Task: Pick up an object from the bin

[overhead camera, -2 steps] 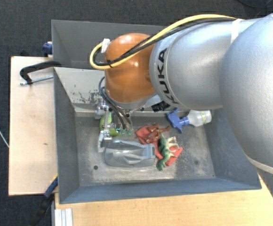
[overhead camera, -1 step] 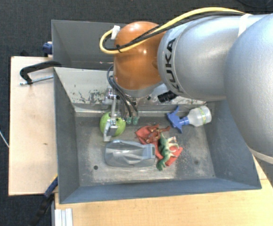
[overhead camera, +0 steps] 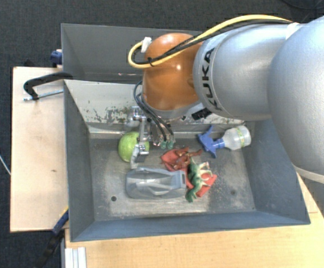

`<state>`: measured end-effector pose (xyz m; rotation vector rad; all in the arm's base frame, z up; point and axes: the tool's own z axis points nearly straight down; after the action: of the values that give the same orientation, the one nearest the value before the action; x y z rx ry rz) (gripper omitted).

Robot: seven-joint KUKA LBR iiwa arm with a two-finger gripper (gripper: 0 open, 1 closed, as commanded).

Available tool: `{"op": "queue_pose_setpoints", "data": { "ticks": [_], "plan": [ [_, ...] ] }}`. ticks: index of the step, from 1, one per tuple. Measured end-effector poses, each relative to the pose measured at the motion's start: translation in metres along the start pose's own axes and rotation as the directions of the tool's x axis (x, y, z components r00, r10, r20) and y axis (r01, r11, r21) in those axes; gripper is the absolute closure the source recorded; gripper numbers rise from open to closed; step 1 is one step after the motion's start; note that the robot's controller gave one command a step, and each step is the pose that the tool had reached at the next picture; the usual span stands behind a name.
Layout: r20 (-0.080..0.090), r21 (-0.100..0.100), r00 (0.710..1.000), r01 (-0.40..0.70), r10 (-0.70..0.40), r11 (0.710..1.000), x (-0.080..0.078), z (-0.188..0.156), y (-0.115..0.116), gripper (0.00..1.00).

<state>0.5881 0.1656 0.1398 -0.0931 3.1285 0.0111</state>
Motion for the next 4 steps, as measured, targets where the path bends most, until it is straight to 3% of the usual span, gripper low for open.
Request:
{"op": "queue_pose_setpoints", "data": {
  "ticks": [1, 2, 3, 4],
  "plan": [
    [-0.005, 0.003, 0.966, 0.257, -0.257, 0.966, 0.003, 0.030, -0.019, 0.00],
    [-0.011, 0.005, 0.999, 0.050, -0.050, 0.999, 0.000, 0.051, -0.024, 0.00],
    [0.019, 0.011, 0.820, 0.572, -0.572, 0.820, -0.014, 0.057, -0.070, 1.00],
    [0.019, 0.010, 0.820, 0.572, -0.572, 0.820, -0.013, 0.057, -0.069, 1.00]
  ]
}}
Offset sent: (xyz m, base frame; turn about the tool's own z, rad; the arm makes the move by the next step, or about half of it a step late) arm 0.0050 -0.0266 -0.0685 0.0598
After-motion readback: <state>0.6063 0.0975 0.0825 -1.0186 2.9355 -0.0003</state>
